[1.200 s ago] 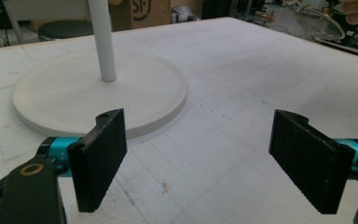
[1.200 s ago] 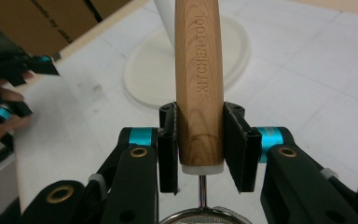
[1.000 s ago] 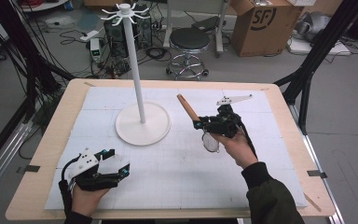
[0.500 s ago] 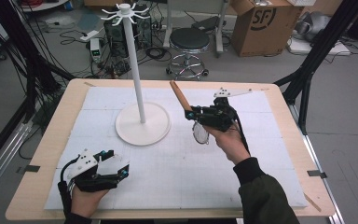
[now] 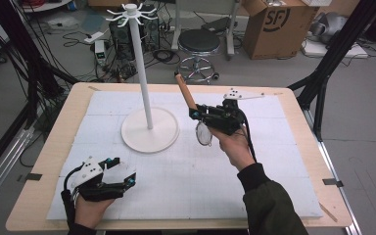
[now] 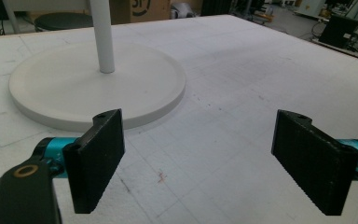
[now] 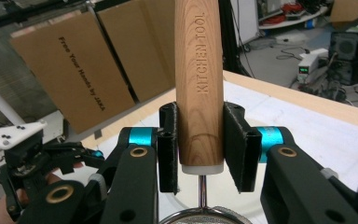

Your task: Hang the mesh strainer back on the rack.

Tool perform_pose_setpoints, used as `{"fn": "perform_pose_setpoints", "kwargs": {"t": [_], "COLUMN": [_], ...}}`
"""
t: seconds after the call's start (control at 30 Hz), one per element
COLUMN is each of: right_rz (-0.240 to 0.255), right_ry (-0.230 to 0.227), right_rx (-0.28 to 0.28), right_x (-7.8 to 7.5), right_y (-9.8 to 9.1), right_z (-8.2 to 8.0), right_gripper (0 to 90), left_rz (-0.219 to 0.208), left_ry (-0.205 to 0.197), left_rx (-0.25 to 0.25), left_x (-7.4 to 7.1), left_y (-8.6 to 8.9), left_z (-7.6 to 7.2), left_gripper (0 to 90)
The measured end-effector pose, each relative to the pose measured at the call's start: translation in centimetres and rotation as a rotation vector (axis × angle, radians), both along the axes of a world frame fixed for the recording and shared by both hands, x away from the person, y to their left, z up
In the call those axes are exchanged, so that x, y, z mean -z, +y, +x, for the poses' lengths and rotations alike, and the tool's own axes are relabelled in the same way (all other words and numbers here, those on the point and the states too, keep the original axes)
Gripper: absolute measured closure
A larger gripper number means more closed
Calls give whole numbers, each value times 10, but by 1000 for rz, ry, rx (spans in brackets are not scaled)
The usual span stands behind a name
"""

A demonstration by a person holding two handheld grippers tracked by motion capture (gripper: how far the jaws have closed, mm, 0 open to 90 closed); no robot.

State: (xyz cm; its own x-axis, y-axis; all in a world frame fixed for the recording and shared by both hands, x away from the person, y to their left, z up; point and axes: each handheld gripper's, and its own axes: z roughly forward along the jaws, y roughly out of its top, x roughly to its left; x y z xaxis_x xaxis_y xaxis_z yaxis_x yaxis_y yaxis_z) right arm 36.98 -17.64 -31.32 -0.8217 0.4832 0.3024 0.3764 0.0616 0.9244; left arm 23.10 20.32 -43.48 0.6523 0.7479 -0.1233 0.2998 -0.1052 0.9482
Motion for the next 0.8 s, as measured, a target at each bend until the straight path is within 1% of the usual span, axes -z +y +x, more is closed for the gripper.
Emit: {"fn": "perform_pose_setpoints", "kwargs": {"t": [0.13, 0.2, 0.23, 0.43, 0.53, 0.6, 0.67, 0.8], "right_rz": [36, 50, 58, 138, 169, 193, 214, 229], "right_ry": [11, 18, 23, 12, 10, 9, 18, 21], "right_rx": [-8, -12, -18, -54, -76, -86, -92, -100], "right_x": [2, 0, -3, -24, -32, -35, -35, -38], "right_y": [3, 4, 6, 19, 26, 31, 34, 39], "right_z": [2, 4, 5, 8, 9, 10, 11, 14], "right_gripper": [693, 692, 692, 692, 692, 692, 692, 692], "left_rz": [1, 1, 0, -3, -5, -8, -8, -10], "left_ry": [0, 0, 0, 1, 1, 3, 3, 7], "left_rx": [2, 0, 0, -1, 3, 2, 2, 2], "left_x": [0, 0, 0, 0, 0, 1, 1, 1], "left_y": [0, 0, 0, 1, 1, 2, 2, 2], "left_z": [0, 0, 0, -1, -1, -2, -2, -1], "left_gripper": [178, 178, 177, 177, 178, 178, 178, 177]}}
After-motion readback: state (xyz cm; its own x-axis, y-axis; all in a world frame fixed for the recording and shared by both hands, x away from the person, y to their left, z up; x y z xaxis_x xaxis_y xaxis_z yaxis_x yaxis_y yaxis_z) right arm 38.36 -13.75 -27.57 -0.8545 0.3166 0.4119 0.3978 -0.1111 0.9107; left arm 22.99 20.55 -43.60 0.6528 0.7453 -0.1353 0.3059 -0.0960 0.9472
